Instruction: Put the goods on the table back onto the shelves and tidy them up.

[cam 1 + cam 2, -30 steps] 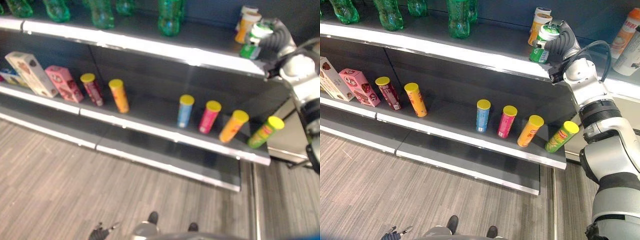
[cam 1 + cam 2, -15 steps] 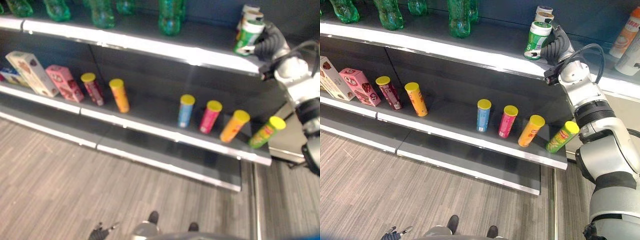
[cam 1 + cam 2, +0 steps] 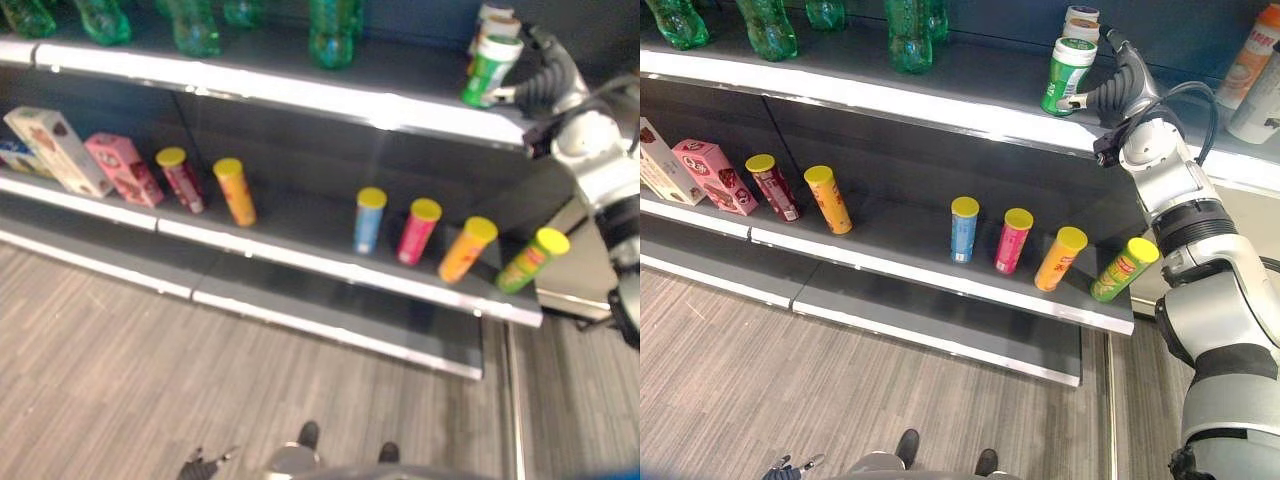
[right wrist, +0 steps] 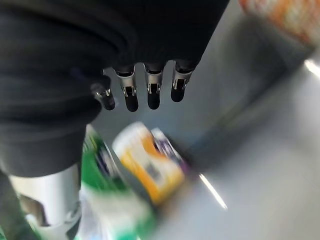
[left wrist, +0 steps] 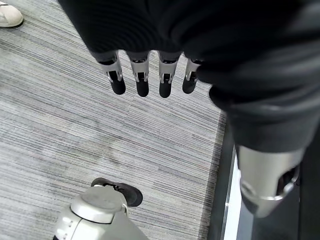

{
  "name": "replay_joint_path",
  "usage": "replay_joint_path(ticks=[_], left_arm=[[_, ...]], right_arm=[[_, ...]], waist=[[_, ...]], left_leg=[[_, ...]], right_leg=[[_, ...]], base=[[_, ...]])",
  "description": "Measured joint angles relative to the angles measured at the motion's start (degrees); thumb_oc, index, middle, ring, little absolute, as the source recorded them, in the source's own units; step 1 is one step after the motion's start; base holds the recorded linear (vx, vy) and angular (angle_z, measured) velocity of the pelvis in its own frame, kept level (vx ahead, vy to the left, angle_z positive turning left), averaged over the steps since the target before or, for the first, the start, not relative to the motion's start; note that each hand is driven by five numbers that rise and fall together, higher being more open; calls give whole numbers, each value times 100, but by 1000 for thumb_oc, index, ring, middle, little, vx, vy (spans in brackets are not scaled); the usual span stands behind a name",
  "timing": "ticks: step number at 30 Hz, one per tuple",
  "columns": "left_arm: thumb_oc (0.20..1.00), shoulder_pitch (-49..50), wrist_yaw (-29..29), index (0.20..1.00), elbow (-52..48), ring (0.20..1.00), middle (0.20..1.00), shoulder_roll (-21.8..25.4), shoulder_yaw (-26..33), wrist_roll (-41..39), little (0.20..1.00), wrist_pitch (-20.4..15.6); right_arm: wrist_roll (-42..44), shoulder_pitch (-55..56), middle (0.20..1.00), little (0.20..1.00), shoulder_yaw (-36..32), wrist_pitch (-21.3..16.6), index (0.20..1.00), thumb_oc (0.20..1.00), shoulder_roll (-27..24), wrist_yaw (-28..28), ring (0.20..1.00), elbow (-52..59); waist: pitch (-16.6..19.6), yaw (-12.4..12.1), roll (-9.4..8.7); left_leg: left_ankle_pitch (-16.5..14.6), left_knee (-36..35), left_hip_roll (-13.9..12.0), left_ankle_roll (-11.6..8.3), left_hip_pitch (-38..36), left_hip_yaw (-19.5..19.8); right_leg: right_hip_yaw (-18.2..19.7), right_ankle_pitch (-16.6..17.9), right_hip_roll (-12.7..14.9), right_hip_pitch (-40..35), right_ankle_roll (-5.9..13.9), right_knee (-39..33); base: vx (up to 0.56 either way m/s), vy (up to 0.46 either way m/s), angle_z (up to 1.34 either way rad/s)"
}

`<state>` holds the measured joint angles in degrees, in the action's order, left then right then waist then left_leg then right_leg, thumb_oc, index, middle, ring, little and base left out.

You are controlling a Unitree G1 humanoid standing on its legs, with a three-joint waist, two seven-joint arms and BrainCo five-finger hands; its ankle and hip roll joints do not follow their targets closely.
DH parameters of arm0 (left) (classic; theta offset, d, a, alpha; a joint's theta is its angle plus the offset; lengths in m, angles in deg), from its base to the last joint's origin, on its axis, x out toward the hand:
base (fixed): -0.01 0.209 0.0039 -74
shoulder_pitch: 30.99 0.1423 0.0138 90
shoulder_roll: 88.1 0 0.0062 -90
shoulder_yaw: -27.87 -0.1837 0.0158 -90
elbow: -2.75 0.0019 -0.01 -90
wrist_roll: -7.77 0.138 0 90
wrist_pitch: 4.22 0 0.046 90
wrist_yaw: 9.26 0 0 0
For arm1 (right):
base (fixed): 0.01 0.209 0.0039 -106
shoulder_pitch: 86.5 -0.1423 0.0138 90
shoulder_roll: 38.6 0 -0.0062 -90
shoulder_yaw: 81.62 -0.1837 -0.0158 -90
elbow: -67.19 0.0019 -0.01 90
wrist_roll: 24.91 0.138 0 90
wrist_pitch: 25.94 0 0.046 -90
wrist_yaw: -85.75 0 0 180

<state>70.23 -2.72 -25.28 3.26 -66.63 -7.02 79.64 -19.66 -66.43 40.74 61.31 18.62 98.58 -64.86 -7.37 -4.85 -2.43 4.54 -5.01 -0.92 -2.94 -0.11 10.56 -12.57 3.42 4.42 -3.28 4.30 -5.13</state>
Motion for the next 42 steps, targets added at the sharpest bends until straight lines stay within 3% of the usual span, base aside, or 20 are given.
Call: replay_joint_path(ticks=[5, 10, 12, 14, 15, 17, 19, 22, 25, 26, 27, 28, 29, 30, 33, 36, 37, 38, 40, 42], left_arm=[[1000, -13, 96, 1000, -114, 1000, 1000, -141, 59, 17, 1000, 16], [1000, -60, 114, 1000, -91, 1000, 1000, -179, 56, 17, 1000, 50], [1000, -59, 107, 1000, -247, 1000, 1000, -212, 213, 30, 1000, 57], [1000, 94, -4, 1000, -252, 1000, 1000, -254, 232, 109, 1000, 174], [1000, 167, -71, 1000, -252, 1000, 1000, -288, 212, 158, 1000, 200], [1000, 253, -190, 1000, -227, 1000, 1000, -382, 235, 253, 1000, 218], [1000, -8, -221, 1000, -284, 1000, 1000, -325, 290, 253, 1000, 85], [1000, -216, -224, 1000, -370, 1000, 1000, -237, 263, 258, 1000, 12], [1000, -218, -223, 1000, -296, 1000, 1000, -223, 167, 384, 1000, 119], [1000, -223, -236, 1000, -338, 1000, 1000, -186, 158, 472, 1000, 161], [1000, -218, -231, 1000, -447, 1000, 1000, -154, 107, 476, 1000, 167], [1000, -197, -262, 1000, -573, 1000, 1000, -107, 63, 480, 1000, 121], [1000, -336, -285, 1000, -510, 1000, 1000, -59, 206, 480, 1000, 104], [1000, -385, -289, 1000, -513, 1000, 1000, -61, 236, 480, 1000, 80], [1000, -584, -305, 1000, -517, 1000, 1000, 101, 241, 479, 1000, 12], [1000, -517, -309, 1000, -526, 1000, 1000, 251, 269, 471, 1000, 58], [1000, -433, -311, 1000, -521, 1000, 1000, 313, 301, 471, 1000, 70], [1000, -379, -309, 1000, -507, 1000, 1000, 343, 368, 470, 1000, 108], [1000, -303, -317, 1000, -523, 1000, 1000, 163, 459, 471, 1000, 130], [1000, -230, -335, 1000, -532, 1000, 1000, 35, 461, 473, 1000, 149]], right_arm=[[-197, 833, 1000, 1000, -1468, -204, 1000, 1000, -537, 618, 1000, 2462], [-210, 781, 1000, 1000, -1480, -275, 1000, 1000, -607, 807, 1000, 2266], [107, 2271, 1000, 1000, -2903, -474, 1000, 1000, -677, 734, 1000, 3703], [1002, 4216, 1000, 1000, -4363, -988, 1000, 1000, -45, 288, 1000, 5495], [1298, 4679, 1000, 1000, -4565, -1212, 1000, 1000, 334, 143, 1000, 5912], [1977, 4871, 1000, 1000, -4398, -1290, 1000, 1000, 416, -130, 1000, 5950], [2236, 4856, 1000, 1000, -4495, -1337, 1000, 1000, 240, -147, 1000, 5772], [2331, 4824, 1000, 1000, -4446, -1418, 1000, 1000, 112, -280, 1000, 5706], [2694, 5178, 1000, 1000, -4431, -1406, 1000, 1000, 242, -631, 1000, 5921], [2945, 5382, 1000, 1000, -4437, -1406, 1000, 1000, 366, -757, 1000, 5960], [3061, 5479, 1000, 1000, -4410, -1369, 1000, 1000, 366, -814, 1000, 5955], [3137, 5486, 1000, 1000, -4435, -1369, 1000, 1000, 359, -866, 1000, 5886], [3249, 5499, 1000, 1000, -4504, -1376, 1000, 1000, 355, -846, 1000, 5798], [3320, 5495, 1000, 1000, -4574, -1381, 1000, 1000, 340, -837, 1000, 5813], [3369, 5293, 1000, 1000, -4914, -1521, 1000, 1000, 173, -825, 1000, 5887], [3362, 5140, 1000, 1000, -4937, -1551, 1000, 1000, -149, -780, 1000, 5995], [3356, 5097, 1000, 1000, -4942, -1562, 1000, 1000, -231, -742, 1000, 6010], [3350, 5097, 1000, 1000, -5026, -1569, 1000, 1000, -255, -712, 1000, 6010], [3306, 5122, 1000, 1000, -5217, -1553, 1000, 1000, -270, -592, 1000, 5906], [3295, 5362, 1000, 1000, -5490, -1571, 1000, 1000, -270, -470, 1000, 5744]], waist=[[-14, 112, 113], [-10, 241, 120], [-11, 247, 54], [-20, 238, -18], [-42, 357, -63], [-105, 742, 0], [-92, 986, 46], [-79, 1013, -21], [-174, 992, -187], [-223, 1038, -257], [-259, 1030, -282], [-405, 1016, -219], [-417, 1120, -236], [-428, 1145, -203], [-414, 1068, -193], [-392, 818, -273], [-376, 643, -319], [-340, 644, -418], [-335, 601, -300], [-305, 717, -199]], left_leg=[[-2, -2, 2, 4, -7, -22], [-45, -39, -15, -3, -52, -97], [-44, -3, -10, -2, -33, -119], [-40, -2, -37, 59, -35, -524], [-74, 4, 12, 107, -99, -724], [-150, -12, 37, 189, -183, -1125], [-229, -42, 98, 201, -263, -1211], [-269, -5, 94, 240, -364, -1299], [-231, -1, 56, 240, -434, -1774], [-239, 10, 0, 289, -457, -2068], [-266, 50, -47, 332, -445, -2276], [-301, 111, -272, 429, -402, -2719], [-304, 120, -338, 465, -394, -3024], [-310, 118, -387, 474, -387, -3194], [-326, 143, -549, 513, -281, -3827], [-206, 241, -837, 324, -177, -4354], [-200, 319, -882, 250, -154, -4435], [-126, 318, -926, 129, -155, -4464], [-56, 310, -1057, 26, -173, -4402], [36, 319, -1107, -138, -204, -4230]], right_leg=[[49, -3, -3, 8, -2, 0], [95, -4, -13, -33, 1, -1], [89, -29, -2, 50, 22, 9], [437, -18, 27, 261, 81, 136], [648, 43, 8, 351, 52, 194], [1043, 136, 83, 373, 152, 139], [1122, 201, 144, 269, 256, 2], [1188, 179, 117, 300, 284, 29], [1643, 297, -8, 588, 401, 337], [1792, 632, -150, 763, 799, 329], [1900, 1046, -252, 833, 1047, 144], [1625, 1191, -247, 892, 1143, 17], [876, 770, -46, 964, 693, 454], [661, 642, 90, 932, 654, 648], [-29, 379, 988, 626, 873, 1052], [-988, 351, 1447, 295, 921, 1046], [-1259, 629, 1509, 194, 776, 1111], [-1261, 619, 1437, 49, 909, 902], [-1331, 337, 1276, 62, 849, 875], [-1356, 187, 1132, 54, 786, 664]], base=[[3, 16, -4], [-29, 40, -5], [-97, 210, -1], [-96, 336, -70], [-55, 197, -125], [4, 40, -116], [-17, 32, -36], [-137, 167, -10], [-221, 100, -80], [-209, 27, -135], [-272, 9, -206], [-179, -37, -204], [-191, -58, -181], [-173, -79, -133], [-111, -126, -116], [-48, -157, -97], [39, -180, -86], [43, -185, -54], [45, -228, -44], [55, -352, -52]])
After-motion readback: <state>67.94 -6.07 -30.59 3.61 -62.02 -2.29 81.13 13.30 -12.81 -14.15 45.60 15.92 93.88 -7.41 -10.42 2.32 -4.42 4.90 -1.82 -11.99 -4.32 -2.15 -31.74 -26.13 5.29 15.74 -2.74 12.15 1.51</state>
